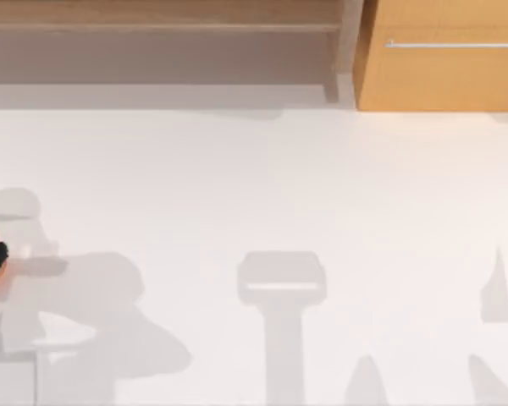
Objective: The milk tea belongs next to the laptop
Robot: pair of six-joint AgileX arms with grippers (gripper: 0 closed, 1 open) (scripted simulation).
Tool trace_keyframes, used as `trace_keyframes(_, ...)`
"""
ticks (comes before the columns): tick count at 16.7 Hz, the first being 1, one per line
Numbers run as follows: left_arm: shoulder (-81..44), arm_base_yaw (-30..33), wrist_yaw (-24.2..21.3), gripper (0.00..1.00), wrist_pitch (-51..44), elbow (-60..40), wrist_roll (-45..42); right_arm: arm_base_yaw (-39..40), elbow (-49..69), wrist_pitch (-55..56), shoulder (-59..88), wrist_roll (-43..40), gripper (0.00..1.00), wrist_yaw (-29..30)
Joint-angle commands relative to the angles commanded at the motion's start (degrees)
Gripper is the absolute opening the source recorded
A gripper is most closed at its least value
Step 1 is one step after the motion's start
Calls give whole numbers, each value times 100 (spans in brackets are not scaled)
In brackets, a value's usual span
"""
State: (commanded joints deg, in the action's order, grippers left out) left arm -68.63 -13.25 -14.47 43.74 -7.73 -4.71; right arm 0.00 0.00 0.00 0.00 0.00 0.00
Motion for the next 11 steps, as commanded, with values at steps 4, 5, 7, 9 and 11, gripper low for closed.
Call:
trace_keyframes(4, 0, 0, 0, 90, 0, 0, 0, 0, 0, 0, 0, 0, 100, 0)
trace_keyframes(5, 0, 0, 0, 98, 0, 0, 0, 0, 0, 0, 0, 0, 100, 0)
trace_keyframes(7, 0, 0, 0, 100, 0, 0, 0, 0, 0, 0, 0, 0, 100, 0)
trace_keyframes(9, 0, 0, 0, 100, 0, 0, 0, 0, 0, 0, 0, 0, 100, 0)
trace_keyframes(11, 0, 0, 0, 100, 0, 0, 0, 0, 0, 0, 0, 0, 100, 0)
